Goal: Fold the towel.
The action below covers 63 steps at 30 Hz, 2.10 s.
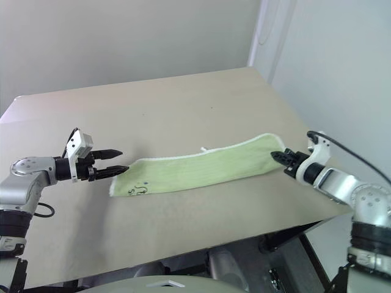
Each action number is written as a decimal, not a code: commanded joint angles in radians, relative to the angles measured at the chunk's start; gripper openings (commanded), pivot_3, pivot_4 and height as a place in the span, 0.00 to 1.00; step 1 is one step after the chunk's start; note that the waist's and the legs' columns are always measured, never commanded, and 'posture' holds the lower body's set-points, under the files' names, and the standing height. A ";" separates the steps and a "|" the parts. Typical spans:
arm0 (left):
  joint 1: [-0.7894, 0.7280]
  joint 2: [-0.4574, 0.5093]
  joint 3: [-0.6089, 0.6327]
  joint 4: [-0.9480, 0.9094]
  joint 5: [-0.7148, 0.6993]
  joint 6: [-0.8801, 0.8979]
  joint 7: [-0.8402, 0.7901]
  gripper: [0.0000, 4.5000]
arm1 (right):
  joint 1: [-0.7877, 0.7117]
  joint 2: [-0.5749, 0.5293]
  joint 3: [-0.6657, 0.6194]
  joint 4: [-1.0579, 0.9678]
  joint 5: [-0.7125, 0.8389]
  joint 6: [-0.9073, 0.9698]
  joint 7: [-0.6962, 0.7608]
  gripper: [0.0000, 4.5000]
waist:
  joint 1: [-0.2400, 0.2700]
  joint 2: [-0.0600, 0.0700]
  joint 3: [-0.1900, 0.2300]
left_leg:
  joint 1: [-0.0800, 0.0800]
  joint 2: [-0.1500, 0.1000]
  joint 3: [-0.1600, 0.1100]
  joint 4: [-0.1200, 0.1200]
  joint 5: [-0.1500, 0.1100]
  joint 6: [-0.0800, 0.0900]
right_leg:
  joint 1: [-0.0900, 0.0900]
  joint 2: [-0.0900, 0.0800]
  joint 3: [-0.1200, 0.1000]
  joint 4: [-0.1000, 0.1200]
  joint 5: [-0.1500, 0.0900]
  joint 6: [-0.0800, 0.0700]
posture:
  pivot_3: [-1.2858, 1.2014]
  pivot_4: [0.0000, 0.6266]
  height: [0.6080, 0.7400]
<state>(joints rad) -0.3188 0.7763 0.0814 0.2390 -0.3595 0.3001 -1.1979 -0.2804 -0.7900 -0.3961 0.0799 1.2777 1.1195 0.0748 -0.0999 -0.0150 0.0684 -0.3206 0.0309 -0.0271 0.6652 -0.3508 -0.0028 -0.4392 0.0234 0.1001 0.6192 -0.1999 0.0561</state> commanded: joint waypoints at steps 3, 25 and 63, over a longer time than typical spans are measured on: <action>-0.018 -0.010 -0.001 -0.028 0.011 -0.002 0.027 0.77 | -0.104 0.007 0.068 -0.189 0.023 0.070 0.081 0.01 | -0.003 0.000 0.000 | 0.001 0.001 -0.001 0.000 0.000 0.000 | 0.000 0.002 0.000 0.001 0.000 0.000 | 0.52 0.00 0.79; 0.000 -0.001 -0.002 -0.100 0.010 0.033 0.089 0.77 | -0.104 0.348 0.581 -0.314 -0.431 -0.050 0.196 0.01 | 0.003 -0.001 0.000 | -0.001 0.001 -0.001 0.000 0.000 0.000 | -0.001 0.001 0.000 0.002 0.000 0.000 | 0.52 0.00 0.79; 0.047 0.107 0.004 -0.244 -0.173 0.718 0.207 0.77 | -0.037 0.397 0.800 -0.083 -1.095 -0.640 0.391 1.00 | -0.008 -0.004 -0.002 | 0.000 0.000 -0.002 0.000 0.000 0.000 | -0.002 0.001 0.000 0.006 0.000 0.000 | 0.52 0.00 0.79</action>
<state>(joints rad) -0.2672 0.8662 0.1036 0.0339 -0.5237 0.9668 -0.9974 -0.3199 -0.3936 0.3971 -0.0281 0.2176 0.4893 0.4605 -0.1077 -0.0193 0.0662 -0.3199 0.0311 -0.0291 0.6656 -0.3507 -0.0030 -0.4409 0.0244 0.0997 0.6250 -0.2000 0.0563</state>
